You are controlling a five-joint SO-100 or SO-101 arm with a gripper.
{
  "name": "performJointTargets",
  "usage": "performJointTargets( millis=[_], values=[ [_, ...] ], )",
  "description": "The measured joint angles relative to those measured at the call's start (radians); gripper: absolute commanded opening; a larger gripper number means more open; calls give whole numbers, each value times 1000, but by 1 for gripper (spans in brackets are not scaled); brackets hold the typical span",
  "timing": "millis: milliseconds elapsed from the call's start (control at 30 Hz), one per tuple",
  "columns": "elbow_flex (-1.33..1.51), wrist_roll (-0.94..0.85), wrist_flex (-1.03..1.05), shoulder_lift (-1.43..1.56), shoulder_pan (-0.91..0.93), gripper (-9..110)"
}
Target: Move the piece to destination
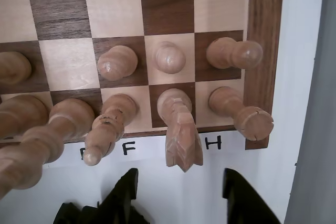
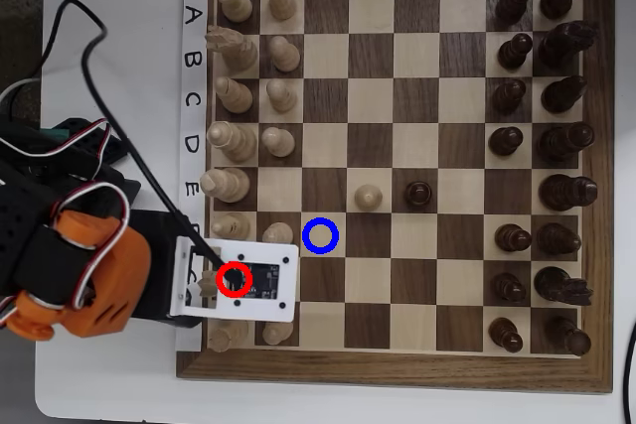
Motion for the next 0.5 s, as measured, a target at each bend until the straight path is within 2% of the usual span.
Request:
performJointTargets(
  millis=[500],
  values=[
    [54, -17, -100, -54, 46, 17]
  ],
)
